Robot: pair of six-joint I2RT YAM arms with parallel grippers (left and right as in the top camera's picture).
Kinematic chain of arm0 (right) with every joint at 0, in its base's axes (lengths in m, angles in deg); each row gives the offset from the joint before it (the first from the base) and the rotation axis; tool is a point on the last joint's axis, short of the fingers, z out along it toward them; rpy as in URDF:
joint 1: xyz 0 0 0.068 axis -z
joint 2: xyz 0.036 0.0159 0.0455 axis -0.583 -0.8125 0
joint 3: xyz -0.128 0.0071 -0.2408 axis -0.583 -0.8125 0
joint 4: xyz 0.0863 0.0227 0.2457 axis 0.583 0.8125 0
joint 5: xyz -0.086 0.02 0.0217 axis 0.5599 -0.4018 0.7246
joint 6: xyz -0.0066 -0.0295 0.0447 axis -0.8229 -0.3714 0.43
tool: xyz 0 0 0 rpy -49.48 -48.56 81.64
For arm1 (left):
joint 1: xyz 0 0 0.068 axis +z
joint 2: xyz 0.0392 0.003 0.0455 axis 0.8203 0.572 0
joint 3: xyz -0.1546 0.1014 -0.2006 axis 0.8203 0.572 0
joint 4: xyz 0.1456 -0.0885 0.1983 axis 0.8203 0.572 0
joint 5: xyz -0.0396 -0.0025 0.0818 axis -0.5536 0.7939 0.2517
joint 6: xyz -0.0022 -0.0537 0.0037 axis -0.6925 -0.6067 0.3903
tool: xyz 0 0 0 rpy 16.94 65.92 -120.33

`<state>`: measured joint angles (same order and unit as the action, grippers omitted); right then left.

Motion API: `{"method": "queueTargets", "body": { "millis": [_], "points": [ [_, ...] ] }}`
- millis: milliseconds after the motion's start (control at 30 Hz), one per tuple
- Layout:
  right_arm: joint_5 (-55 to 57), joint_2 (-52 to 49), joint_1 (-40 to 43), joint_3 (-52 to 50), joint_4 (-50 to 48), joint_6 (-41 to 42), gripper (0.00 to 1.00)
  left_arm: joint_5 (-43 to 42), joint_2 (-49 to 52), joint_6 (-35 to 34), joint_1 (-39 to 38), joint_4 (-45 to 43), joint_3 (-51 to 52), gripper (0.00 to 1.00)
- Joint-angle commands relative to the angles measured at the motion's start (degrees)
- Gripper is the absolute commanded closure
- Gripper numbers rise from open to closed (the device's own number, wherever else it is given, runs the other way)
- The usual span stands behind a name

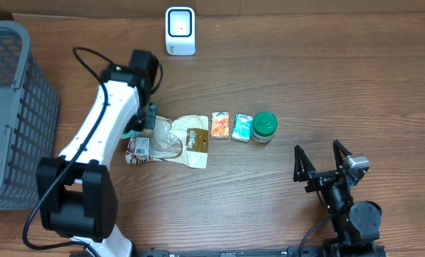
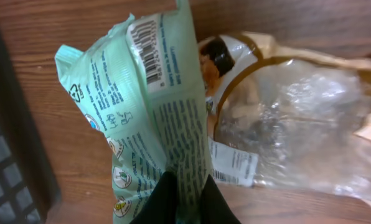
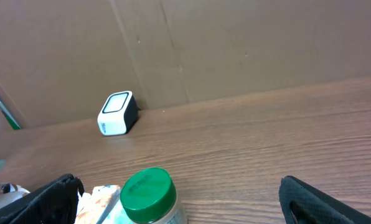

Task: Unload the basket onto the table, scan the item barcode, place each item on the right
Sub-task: 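Carry the mint-green bag with the left gripper and drop it by the bread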

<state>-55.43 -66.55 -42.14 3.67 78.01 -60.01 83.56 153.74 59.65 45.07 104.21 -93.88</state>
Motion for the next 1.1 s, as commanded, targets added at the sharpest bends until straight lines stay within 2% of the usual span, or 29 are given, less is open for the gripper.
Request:
{"method": "queueTargets", "body": {
  "millis": [0, 200, 467, 667, 733, 800, 967, 1067],
  "points": [
    [0.3, 0.6, -0.3, -0.6, -0.2, -0.3, 0.0, 2.1, 0.0, 5.3, 0.1, -3.8, 5.4, 0.96],
    [0.3, 0.6, -0.3, -0.6, -0.2, -0.3, 0.0, 2.1, 0.0, 9.9, 0.1, -7.9, 10.5, 0.96],
    [0.3, 0.6, -0.3, -0.6, -0.2, -0.3, 0.0, 3.0, 0.0, 15.6, 0.1, -9.6, 11.2, 0.96],
    [0.3, 0.6, -0.3, -0.6, -0.2, -0.3, 0.0, 10.4, -0.2, 15.8, 0.1, -9.4, 10.4, 0.67],
    [0.3, 0.6, -0.3, -0.6, -0.2, -0.3, 0.0, 10.5, -0.3, 15.8, 0.1, -9.0, 9.9, 0.53],
    [0.3, 0.6, -0.3, -0.6, -0.2, -0.3, 0.0, 10.2, -0.5, 15.9, 0.1, -9.0, 9.4, 0.27],
    [0.3, 0.6, -0.3, -0.6, -0.2, -0.3, 0.0, 9.7, -1.7, 16.2, -1.2, -9.1, 7.1, 0.27],
    [0.3, 0.6, -0.3, -0.6, -0.2, -0.3, 0.0, 5.2, -3.0, 19.7, -3.3, -9.3, 4.7, 0.28]
  ]
}}
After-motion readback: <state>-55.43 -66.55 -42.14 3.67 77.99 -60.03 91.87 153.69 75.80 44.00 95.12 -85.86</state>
